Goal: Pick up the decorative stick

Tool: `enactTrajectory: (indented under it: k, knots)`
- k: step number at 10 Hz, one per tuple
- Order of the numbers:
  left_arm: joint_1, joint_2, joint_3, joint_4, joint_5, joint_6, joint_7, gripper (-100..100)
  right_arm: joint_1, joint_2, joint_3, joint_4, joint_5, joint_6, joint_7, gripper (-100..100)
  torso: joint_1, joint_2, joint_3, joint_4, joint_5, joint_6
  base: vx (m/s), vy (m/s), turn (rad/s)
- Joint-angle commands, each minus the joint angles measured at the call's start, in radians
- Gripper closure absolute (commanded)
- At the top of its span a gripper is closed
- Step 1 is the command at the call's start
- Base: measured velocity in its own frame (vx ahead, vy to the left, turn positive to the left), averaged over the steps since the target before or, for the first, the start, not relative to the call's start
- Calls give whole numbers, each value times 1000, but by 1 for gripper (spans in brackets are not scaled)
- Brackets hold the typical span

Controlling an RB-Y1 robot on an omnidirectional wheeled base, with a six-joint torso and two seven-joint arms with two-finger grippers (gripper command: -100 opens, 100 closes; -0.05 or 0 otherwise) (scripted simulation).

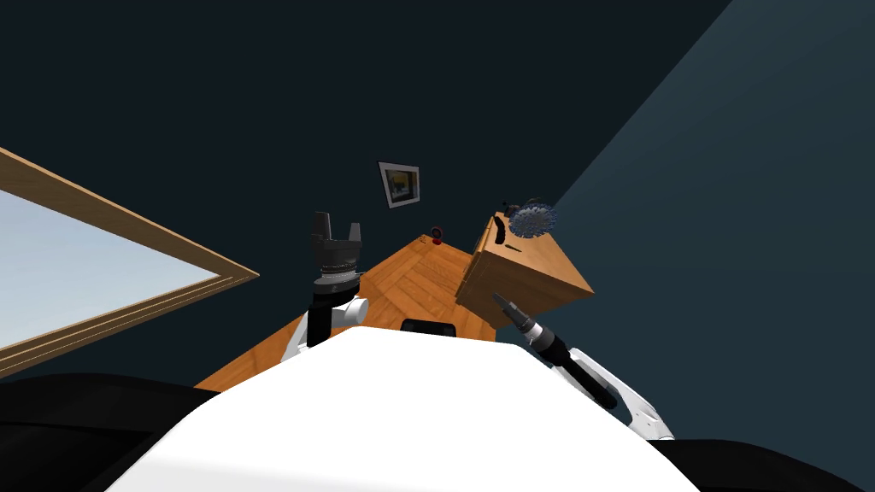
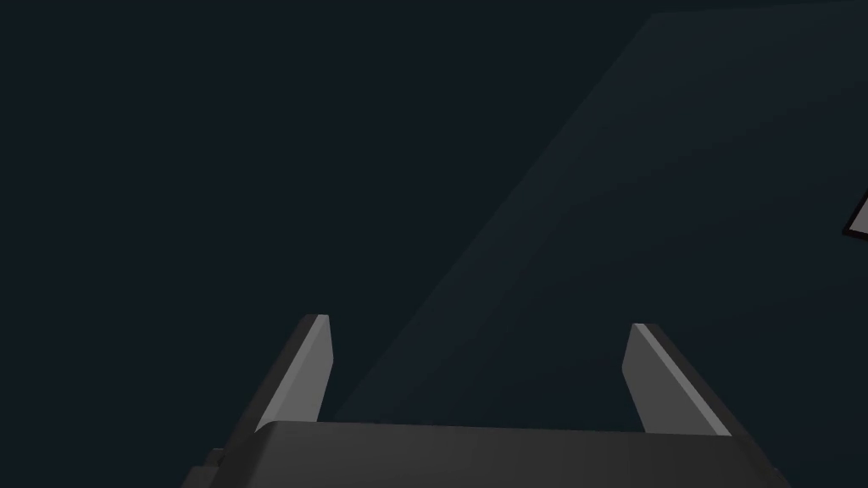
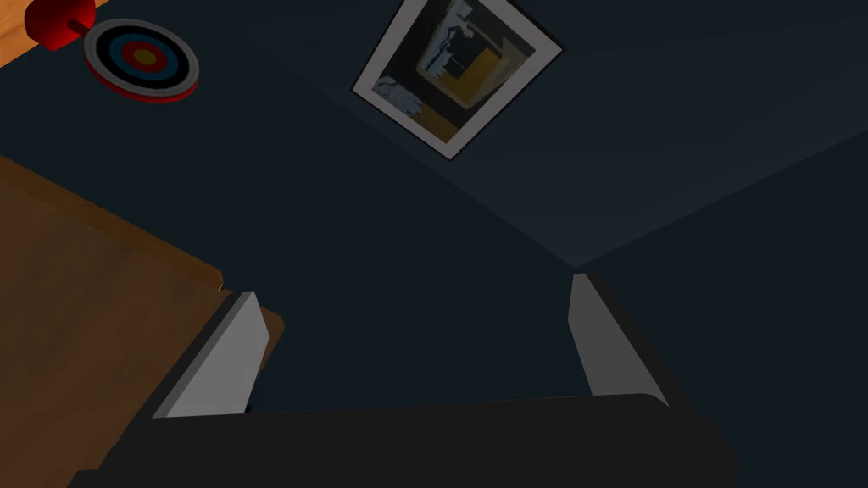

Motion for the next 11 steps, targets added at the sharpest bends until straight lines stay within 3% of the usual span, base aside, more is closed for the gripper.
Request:
enactTrajectory:
  k: [1,4,5,8,11]
  knots:
    - [0,0,0,0,0,0,0,0,13,-50,5,37,17,-6,9,-100,0,0,0,0,0,0,15,82,41]
    - [0,0,0,0,0,0,0,0,19,-149,12,77,36,-13,15,-100,1,0,0,0,0,0,12,69,21]
    - [0,0,0,0,0,0,0,0,19,-160,12,77,36,-13,15,-100,0,0,0,0,0,0,6,30,0]
    - [0,0,0,0,0,0,0,0,30,-264,24,155,80,-28,28,-100,0,-1,0,0,0,0,21,60,38]
    - [0,0,0,0,0,0,0,0,36,-363,30,192,105,-35,34,-100,0,-3,-1,-1,0,0,39,56,28]
